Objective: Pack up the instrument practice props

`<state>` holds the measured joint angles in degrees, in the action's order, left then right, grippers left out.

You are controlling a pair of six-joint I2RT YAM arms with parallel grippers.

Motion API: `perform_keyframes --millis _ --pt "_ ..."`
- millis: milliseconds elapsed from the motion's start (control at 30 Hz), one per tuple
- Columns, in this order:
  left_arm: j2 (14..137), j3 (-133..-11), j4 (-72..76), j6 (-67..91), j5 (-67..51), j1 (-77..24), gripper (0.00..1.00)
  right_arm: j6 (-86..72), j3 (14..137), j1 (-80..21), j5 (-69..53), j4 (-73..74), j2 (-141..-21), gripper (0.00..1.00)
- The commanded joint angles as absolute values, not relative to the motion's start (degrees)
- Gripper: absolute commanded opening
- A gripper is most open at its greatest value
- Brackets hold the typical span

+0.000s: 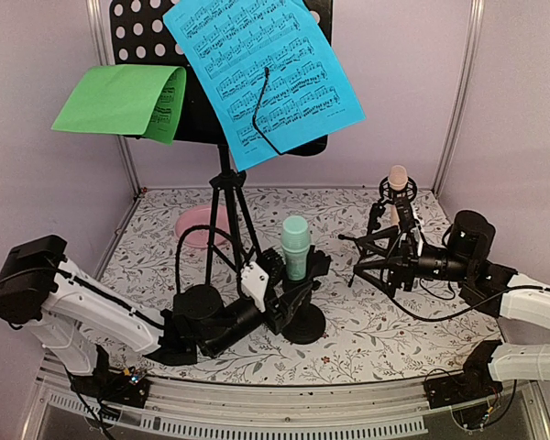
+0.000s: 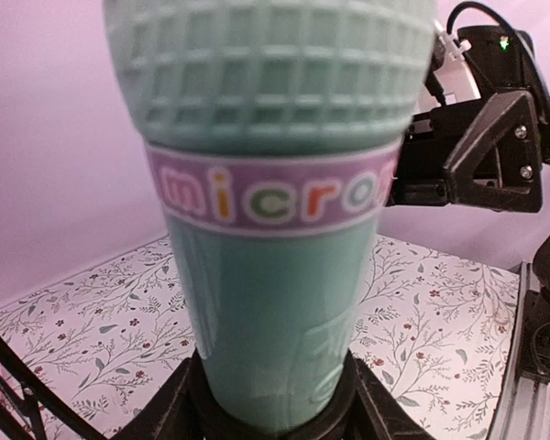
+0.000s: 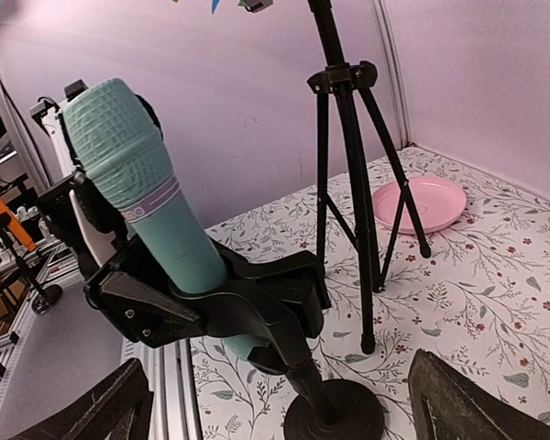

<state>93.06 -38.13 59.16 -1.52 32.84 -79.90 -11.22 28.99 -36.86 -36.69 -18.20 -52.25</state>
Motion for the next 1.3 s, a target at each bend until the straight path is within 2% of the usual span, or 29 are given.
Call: perform_keyframes --millis 0,267,467,633,900,1267 --pt "87.5 -36.0 59.8 -2.0 21.6 -76.7 0.46 -9.1 28.4 -37.3 -44.9 -24.6 -53.0 0.99" --pt "78.6 -32.9 51.5 1.5 0.0 -68.2 0.45 -7.9 27.4 -37.3 -55.4 -41.7 -63.7 0.99" --pt "74.8 -30.5 49.7 1.7 -10.2 -64.0 0.46 -3.1 29.0 -37.9 -55.5 -46.0 -68.3 0.99" --pt "76.6 -29.4 52.4 1.9 -21.2 -60.1 0.45 3.3 27.8 -41.3 -50.9 -45.2 -68.7 0.99" --pt "79.1 -31.6 52.2 1.2 -29.5 -56.9 0.45 7.9 27.3 -46.0 -42.9 -48.5 -73.9 0.99" --pt "81.5 -29.8 57.4 1.8 -31.3 -56.2 0.45 5.1 26.3 -48.7 -39.9 -56.0 -77.4 1.00"
